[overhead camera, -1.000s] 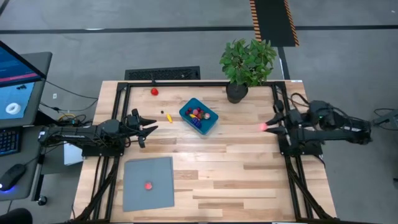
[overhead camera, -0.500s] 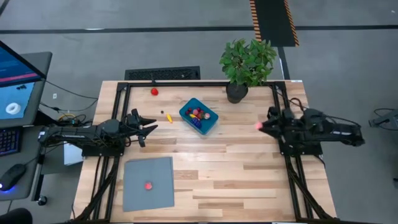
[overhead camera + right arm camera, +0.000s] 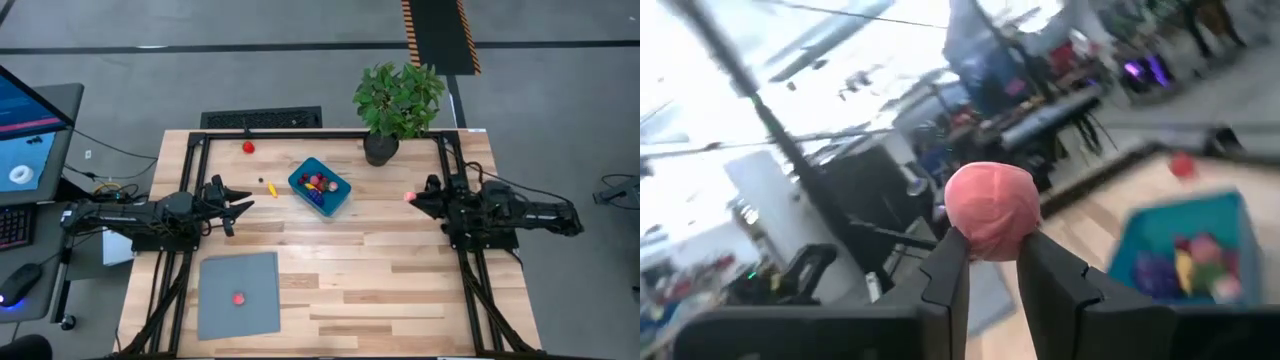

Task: Pick and placing Produce into tupperware
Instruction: Put the right apricot into the container

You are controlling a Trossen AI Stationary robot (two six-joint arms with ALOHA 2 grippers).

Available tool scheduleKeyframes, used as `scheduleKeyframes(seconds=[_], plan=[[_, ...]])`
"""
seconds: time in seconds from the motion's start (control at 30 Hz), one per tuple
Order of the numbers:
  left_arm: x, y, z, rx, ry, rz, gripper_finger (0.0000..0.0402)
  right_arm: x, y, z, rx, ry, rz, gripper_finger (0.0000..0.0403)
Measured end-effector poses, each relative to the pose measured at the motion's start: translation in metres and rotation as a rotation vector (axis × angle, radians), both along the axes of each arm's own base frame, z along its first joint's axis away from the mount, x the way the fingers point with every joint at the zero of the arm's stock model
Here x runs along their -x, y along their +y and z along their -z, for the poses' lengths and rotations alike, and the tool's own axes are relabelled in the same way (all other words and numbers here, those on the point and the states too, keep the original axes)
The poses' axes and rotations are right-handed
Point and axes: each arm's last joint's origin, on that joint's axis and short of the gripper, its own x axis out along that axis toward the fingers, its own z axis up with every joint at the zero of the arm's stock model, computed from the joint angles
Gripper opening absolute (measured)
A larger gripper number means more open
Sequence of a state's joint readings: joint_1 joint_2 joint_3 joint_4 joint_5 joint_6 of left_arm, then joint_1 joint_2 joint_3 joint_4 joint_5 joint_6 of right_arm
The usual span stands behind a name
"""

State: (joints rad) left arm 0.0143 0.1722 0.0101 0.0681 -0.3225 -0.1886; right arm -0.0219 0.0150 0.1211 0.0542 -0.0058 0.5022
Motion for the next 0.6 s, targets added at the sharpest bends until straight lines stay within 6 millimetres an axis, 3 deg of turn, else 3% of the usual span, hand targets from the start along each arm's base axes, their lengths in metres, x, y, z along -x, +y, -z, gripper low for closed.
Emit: scheduleKeyframes(seconds=[0.2, 0.33, 0.47, 0.6], plan=[[0.000, 0.000, 0.000, 0.009, -0.003, -0.001, 0.0130, -0.009, -0.003, 0.032, -0.191, 0.056, 0.058, 0.0098], [0.000, 0.000, 0.000, 0.030, -0.012, -0.005, 0.0130, -0.009, -0.003, 0.036, -0.231, 0.077, 0.060, 0.0098], [0.000, 0.000, 0.000, 0.029, -0.011, -0.006, 0.0130, -0.009, -0.003, 0.033, -0.207, 0.046, 0.060, 0.0098], [0.000, 0.000, 0.000, 0.017, -0.007, -0.005, 0.0130, -0.009, -0.002, 0.036, -0.058, 0.088, 0.053, 0.0098]])
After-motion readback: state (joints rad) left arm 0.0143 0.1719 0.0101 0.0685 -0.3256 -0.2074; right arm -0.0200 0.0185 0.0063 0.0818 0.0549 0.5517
